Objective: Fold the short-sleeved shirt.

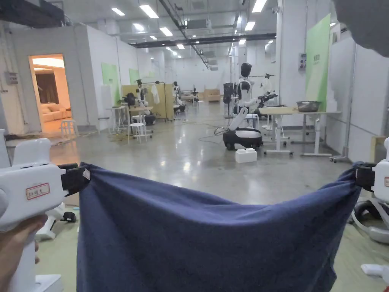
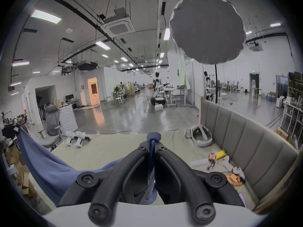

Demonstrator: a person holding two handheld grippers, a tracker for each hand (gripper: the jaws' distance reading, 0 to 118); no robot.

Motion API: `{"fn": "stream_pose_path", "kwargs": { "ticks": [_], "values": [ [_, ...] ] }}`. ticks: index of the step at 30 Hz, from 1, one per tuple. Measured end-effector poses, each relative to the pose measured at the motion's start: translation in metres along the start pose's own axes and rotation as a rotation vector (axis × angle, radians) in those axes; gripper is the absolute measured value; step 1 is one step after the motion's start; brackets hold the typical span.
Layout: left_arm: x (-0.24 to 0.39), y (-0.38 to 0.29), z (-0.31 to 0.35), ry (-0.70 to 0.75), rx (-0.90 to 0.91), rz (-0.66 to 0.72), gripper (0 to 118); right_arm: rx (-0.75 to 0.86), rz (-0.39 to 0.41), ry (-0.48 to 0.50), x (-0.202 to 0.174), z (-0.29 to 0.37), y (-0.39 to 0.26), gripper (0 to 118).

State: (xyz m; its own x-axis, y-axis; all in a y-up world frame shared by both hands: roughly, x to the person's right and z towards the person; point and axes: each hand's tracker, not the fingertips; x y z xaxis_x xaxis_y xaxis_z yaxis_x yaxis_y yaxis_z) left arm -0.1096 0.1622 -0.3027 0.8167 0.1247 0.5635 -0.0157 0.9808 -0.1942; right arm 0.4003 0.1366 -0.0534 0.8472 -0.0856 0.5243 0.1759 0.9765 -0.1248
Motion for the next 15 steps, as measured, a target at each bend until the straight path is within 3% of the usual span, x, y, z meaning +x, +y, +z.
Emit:
{"fn": "stream_pose_path", "kwargs": {
  "ticks": [6,7,10,11,15],
  "values": [
    [0.043,0.031,0.024,0.049,0.055,0.022,6,0.078,0.016,-0.044,-0.015,-0.018,0.049,6],
    [0.016,0.040,0.012,0.054,0.058,0.024,6,0.080,0.017,-0.047,-0.016,-0.023,0.055,6],
    [0.035,0.051,0.002,0.061,0.063,0.012,6,0.101,0.050,-0.076,-0.024,-0.037,0.069,6],
    [0.009,0.060,-0.015,0.064,0.068,0.013,6,0.105,0.053,-0.083,-0.026,-0.043,0.074,6],
    [0.025,0.077,-0.041,0.081,0.084,0.009,6,0.129,0.021,-0.098,-0.030,-0.066,0.091,6]
  ]
}}
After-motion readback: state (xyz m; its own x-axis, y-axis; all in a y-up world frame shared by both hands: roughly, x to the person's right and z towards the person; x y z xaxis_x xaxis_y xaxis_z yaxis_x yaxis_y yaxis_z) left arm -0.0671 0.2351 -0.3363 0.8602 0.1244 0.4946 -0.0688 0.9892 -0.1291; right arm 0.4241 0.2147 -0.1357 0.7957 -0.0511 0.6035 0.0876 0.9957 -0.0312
